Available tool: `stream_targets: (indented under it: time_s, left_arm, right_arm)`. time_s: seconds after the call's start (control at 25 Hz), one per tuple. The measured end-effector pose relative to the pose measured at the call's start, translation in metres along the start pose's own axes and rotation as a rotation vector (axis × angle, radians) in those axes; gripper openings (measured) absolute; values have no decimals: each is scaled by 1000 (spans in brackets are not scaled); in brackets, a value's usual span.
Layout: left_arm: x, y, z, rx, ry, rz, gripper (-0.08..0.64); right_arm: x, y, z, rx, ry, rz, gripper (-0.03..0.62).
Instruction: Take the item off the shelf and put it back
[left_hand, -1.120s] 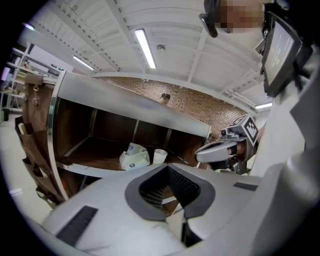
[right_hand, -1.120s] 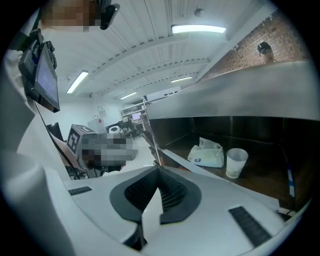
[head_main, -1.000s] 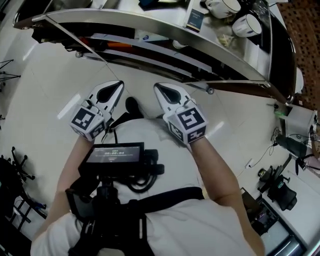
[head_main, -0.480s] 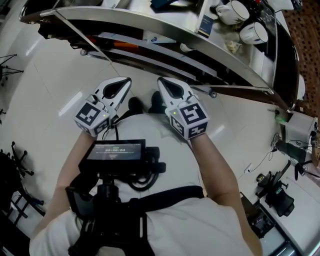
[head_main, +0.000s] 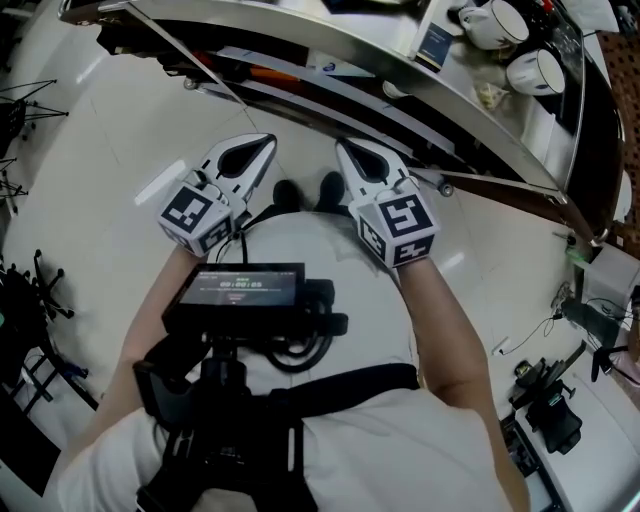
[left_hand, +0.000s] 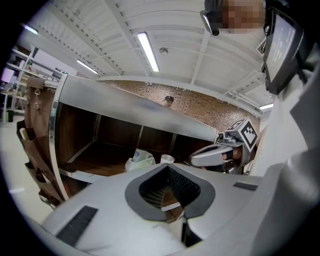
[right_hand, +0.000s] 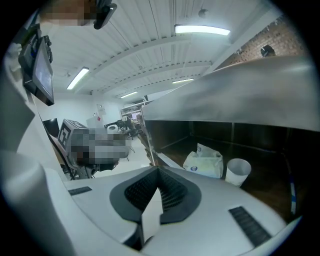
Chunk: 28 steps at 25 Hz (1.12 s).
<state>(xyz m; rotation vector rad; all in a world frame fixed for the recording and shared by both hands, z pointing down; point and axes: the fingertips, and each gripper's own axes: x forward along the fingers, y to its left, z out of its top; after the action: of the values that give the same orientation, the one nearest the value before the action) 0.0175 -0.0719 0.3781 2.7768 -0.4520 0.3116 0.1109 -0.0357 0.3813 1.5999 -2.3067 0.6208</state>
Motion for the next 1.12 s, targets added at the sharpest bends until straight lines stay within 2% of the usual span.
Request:
stream_targets:
  time_s: [0.32,0.48,0.6,0.64,0.72,0.84,0.96,1.04,1.12]
  left_arm:
    - [16,-5,-4,5,1,21,0]
    - [27,-17,-10,-12,28,0,0]
    - [31,-20,-6,-47,19,10,0]
    - [32,-20,-6,-57,15,15,0]
    - [35,-21,-11,-61,12,15,0]
    - [37,-20,-21,-59,11,11,0]
    - [36,-14,-27,-78,6,36,0]
    - [34,-14,-34,-86,8,55,0]
    - [32,-13,-38,-92,12,71,0]
  right_arm:
    - [-1,-8,-3,-30,7,25,6]
    - [-7,-25,-9,-64,24,-43,6]
    - [-4,-46,-3,-233,42,-114,12]
    - [-2,-54,-4,-313,68,-138,16]
    - [3,-74,-9,-455,135,-187,65]
    - [12,-107,-16,-610,227,-275,77]
    - [23,-135,-19,-734,328,-336,94]
    - [27,-148,-26,-791,415,-348,130]
    - [32,-158,-35,-833,488,-350,137]
